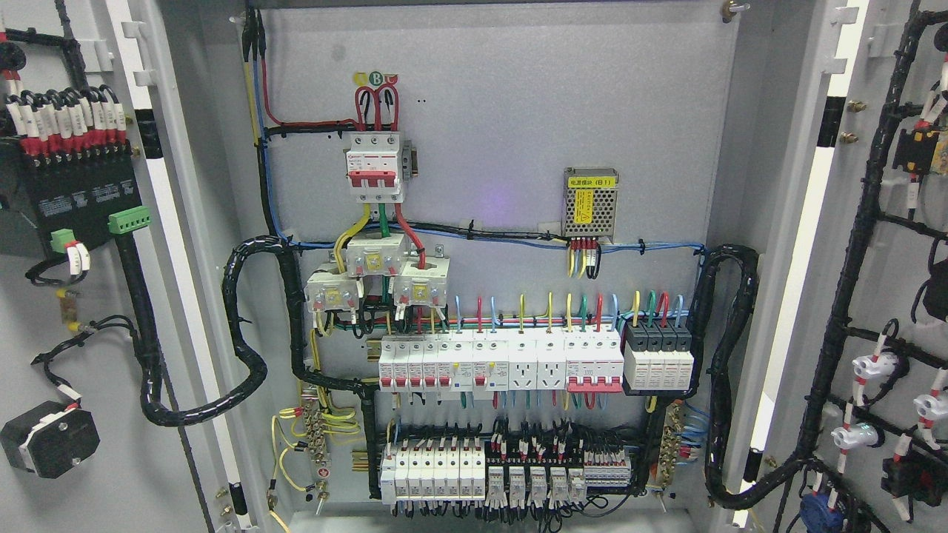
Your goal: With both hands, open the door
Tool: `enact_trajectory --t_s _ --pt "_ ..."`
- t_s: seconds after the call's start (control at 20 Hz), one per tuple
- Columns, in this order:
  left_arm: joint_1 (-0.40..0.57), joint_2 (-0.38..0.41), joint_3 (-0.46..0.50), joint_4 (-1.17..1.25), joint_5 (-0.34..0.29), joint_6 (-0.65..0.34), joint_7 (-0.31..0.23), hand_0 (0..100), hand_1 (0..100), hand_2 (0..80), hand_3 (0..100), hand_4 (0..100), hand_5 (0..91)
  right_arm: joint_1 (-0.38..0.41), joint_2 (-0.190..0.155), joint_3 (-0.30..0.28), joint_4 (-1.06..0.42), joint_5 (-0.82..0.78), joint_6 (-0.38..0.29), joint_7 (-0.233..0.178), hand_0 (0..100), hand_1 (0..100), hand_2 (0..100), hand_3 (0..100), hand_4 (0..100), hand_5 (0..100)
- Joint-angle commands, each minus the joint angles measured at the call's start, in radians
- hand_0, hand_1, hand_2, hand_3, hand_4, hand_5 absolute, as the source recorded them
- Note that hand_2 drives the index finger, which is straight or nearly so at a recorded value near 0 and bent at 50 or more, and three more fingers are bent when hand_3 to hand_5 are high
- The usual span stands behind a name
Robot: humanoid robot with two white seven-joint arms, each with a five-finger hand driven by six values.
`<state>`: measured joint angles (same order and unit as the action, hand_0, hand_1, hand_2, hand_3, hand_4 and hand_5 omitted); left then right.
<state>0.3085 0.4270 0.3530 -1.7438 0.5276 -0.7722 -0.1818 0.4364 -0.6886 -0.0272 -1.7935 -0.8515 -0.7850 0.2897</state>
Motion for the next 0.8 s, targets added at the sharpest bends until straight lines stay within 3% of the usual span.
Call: enact_trajectory --t_s 0.0,0.15,0.3,0.5,0.75 --pt "-0.025 0.021 0.049 0.066 0.002 -0.003 0.001 0 0 0.0 0 4 0.0 -0.001 -0.032 -0.005 0.003 -0.027 -0.057 0.045 0 0 0 0 0 0" --pt "-0.028 0.021 0.066 0.067 0.002 0.062 0.001 0 0 0.0 0 4 0.0 0.001 -0.034 -0.002 0.005 -0.029 -0.057 0.051 0 0 0 0 0 0" --pt "-0.029 0.027 0.073 0.069 0.002 0.122 0.001 0 0 0.0 0 4 0.0 -0.002 -0.058 -0.003 0.005 -0.052 -0.057 0.072 0 0 0 0 0 0" --pt "-0.037 0.029 0.08 0.076 0.002 0.2 0.001 0 0 0.0 0 4 0.0 -0.001 -0.077 -0.007 0.006 -0.118 -0.054 0.071 0 0 0 0 0 0" --pt "-0.054 0.042 0.096 0.087 0.005 0.22 0.001 0 0 0.0 0 4 0.0 -0.001 -0.091 -0.008 0.013 -0.12 -0.054 0.072 0 0 0 0 0 0"
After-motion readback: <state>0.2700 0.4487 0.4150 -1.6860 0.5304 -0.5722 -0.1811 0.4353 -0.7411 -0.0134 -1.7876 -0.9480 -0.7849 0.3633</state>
